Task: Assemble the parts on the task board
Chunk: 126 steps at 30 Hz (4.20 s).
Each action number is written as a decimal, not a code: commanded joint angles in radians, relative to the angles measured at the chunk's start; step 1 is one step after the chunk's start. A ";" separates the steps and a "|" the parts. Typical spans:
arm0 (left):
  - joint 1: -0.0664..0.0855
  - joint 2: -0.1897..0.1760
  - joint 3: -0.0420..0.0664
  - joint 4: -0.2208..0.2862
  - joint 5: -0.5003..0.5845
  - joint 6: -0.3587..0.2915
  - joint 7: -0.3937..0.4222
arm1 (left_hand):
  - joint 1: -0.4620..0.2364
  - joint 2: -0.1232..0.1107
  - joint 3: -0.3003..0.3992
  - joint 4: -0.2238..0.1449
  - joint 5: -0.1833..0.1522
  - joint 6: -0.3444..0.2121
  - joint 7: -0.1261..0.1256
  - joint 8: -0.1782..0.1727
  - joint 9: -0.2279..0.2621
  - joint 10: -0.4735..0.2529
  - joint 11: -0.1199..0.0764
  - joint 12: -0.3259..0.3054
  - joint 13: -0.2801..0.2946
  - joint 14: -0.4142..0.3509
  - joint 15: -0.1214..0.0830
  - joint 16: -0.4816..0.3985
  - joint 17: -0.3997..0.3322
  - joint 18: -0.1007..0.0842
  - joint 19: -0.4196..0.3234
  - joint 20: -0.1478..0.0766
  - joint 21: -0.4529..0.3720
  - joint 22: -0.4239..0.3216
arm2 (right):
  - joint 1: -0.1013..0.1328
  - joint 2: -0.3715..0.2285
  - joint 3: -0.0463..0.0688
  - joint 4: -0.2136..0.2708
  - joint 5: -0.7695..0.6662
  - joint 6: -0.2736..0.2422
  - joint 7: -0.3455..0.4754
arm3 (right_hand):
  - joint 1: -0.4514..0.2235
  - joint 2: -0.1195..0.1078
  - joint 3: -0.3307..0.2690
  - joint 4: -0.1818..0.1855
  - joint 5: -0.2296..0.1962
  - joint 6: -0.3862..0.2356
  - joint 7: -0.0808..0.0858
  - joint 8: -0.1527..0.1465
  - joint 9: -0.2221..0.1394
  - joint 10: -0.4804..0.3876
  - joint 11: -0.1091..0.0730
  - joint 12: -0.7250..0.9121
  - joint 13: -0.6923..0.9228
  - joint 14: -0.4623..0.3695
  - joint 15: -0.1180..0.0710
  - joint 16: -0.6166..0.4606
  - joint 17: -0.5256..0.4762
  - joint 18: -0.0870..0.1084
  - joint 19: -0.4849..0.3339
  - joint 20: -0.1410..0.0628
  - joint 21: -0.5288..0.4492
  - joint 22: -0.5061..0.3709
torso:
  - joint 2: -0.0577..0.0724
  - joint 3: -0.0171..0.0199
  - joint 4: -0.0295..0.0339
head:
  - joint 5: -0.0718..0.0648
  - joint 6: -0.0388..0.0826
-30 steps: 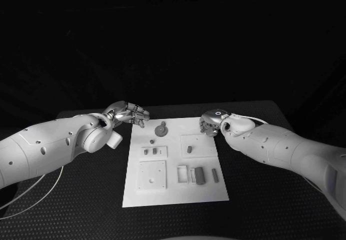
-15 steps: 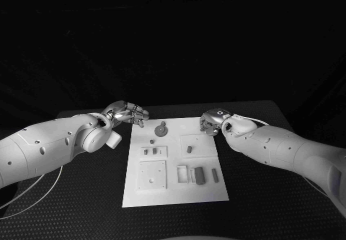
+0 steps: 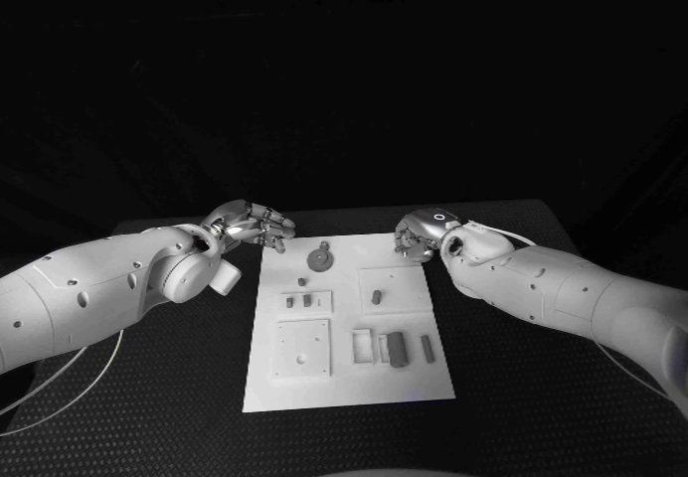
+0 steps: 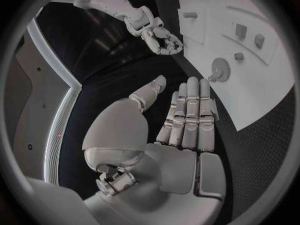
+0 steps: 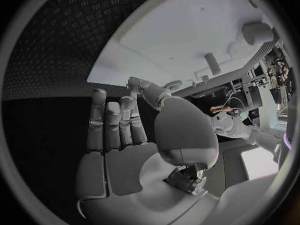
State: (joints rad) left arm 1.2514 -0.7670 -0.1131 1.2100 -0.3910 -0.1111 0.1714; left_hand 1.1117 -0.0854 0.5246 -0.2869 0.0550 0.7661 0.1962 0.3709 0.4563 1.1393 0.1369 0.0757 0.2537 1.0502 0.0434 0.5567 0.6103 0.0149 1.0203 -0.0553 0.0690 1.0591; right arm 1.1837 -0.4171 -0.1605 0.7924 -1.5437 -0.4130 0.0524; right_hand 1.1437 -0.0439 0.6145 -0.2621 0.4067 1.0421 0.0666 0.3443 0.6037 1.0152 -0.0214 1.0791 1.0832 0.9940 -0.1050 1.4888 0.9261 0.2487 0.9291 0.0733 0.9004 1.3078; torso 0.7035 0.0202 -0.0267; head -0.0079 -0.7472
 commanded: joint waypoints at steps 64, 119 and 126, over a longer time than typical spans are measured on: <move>0.007 0.077 -0.007 0.129 -0.111 0.044 -0.321 | -0.318 0.064 -0.189 0.095 -0.006 0.060 -0.021 0.022 -0.039 0.033 -0.023 0.012 0.009 0.022 -0.009 -0.034 0.061 0.007 0.002 -0.008 0.000 -0.034 | 0.016 -0.113 0.048 0.463 0.293 0.040 -0.022 | -0.013 0.006 0.008 0.000 0.003 0.020 0.018 0.009 0.019 0.009 0.001 0.004 -0.004 0.002 -0.007 0.008 -0.005 0.013 0.011 -0.001 0.003 0.016 | 0.000 0.0001 0.0007 | 0.025 0.001; 0.009 0.094 -0.007 0.132 -0.114 0.048 -0.327 | -0.255 0.156 -0.122 0.027 -0.006 0.132 -0.043 0.023 -0.055 0.089 -0.044 0.026 0.019 0.035 -0.010 -0.051 0.086 0.001 0.013 -0.008 0.004 -0.033 | 0.016 -0.093 0.048 0.479 0.308 0.066 -0.019 | -0.018 0.008 0.009 -0.004 0.003 0.019 0.018 0.007 0.022 0.008 0.001 0.005 -0.006 0.000 -0.008 0.009 -0.007 0.013 0.010 -0.002 0.002 0.016 | 0.000 -0.0001 0.0006 | 0.022 -0.006; 0.009 0.095 -0.007 0.134 -0.114 0.052 -0.327 | -0.229 0.178 -0.090 0.011 -0.006 0.141 -0.046 0.023 -0.056 0.096 -0.047 0.026 0.020 0.038 -0.011 -0.054 0.091 0.000 0.015 -0.010 0.005 -0.029 | 0.016 -0.090 0.048 0.479 0.308 0.067 -0.018 | -0.019 0.008 0.009 -0.005 0.003 0.019 0.018 0.006 0.022 0.008 0.001 0.005 -0.006 0.000 -0.008 0.009 -0.008 0.013 0.010 -0.002 0.002 0.016 | 0.001 0.0002 0.0005 | 0.022 -0.007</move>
State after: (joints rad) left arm 1.2589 -0.6746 -0.1205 1.3401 -0.5029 -0.0763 -0.1606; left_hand 0.8763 0.0922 0.4282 -0.2751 0.0549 0.8985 0.1495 0.3942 0.4019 1.2281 0.0922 0.0989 0.2722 1.0824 0.0324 0.5069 0.7009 0.0150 1.0276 -0.0625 0.0690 1.0289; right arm 1.1995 -0.5090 -0.1131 1.2698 -1.2367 -0.3591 0.0280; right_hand 1.1279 -0.0439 0.6211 -0.2665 0.4054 1.0403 0.0685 0.3446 0.6039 1.0151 -0.0214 1.0790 1.0780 0.9941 -0.1081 1.4928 0.9198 0.2485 0.9325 0.0700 0.9003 1.3078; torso 0.7038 0.0202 -0.0262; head 0.0145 -0.7540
